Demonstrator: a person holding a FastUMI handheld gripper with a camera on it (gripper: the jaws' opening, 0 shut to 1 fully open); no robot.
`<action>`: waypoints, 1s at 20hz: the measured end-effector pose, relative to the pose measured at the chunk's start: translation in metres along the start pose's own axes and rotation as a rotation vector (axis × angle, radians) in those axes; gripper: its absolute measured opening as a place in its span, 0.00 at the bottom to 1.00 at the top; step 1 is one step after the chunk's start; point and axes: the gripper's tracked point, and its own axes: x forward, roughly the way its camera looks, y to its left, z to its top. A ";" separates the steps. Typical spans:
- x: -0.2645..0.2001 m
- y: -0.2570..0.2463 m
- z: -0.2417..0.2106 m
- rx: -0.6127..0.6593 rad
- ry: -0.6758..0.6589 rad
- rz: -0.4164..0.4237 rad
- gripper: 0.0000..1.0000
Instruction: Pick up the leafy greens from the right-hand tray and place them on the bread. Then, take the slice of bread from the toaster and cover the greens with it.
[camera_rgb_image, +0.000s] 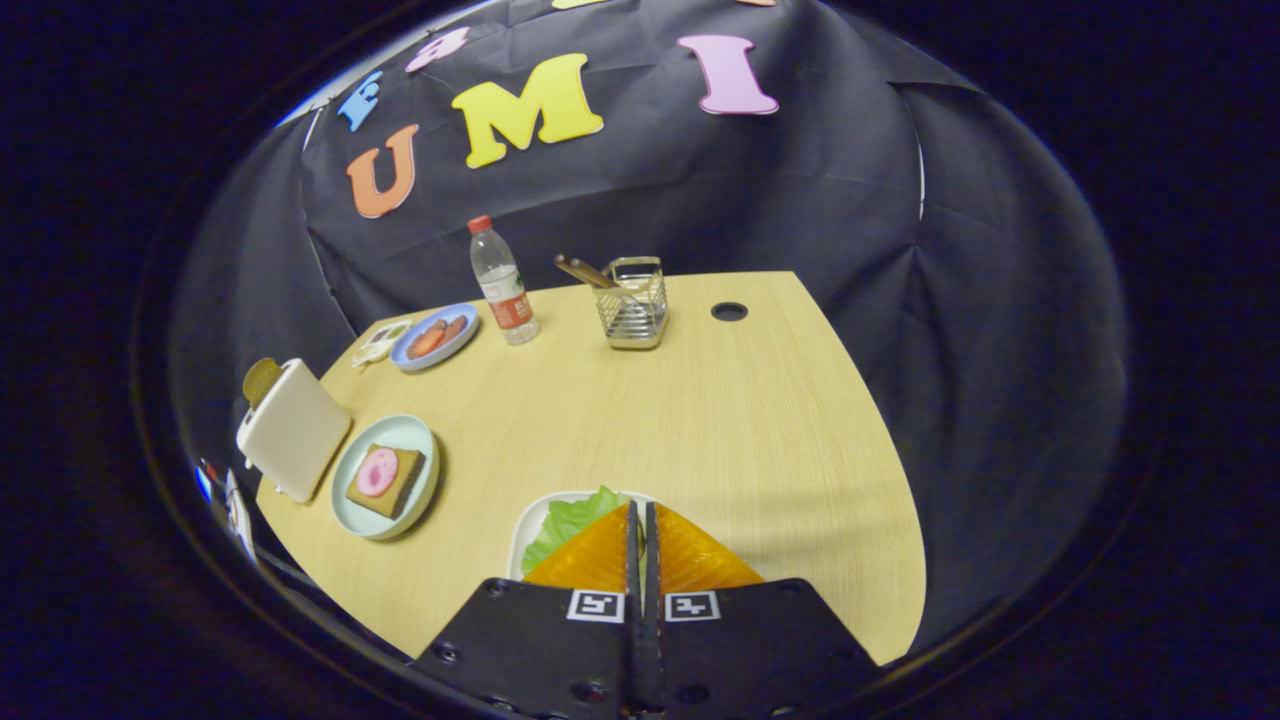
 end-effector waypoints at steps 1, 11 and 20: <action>-0.005 0.006 0.006 -0.003 -0.007 0.006 0.00; -0.028 0.012 0.030 -0.041 -0.051 -0.089 0.00; 0.022 -0.047 -0.065 0.040 0.065 -0.099 0.85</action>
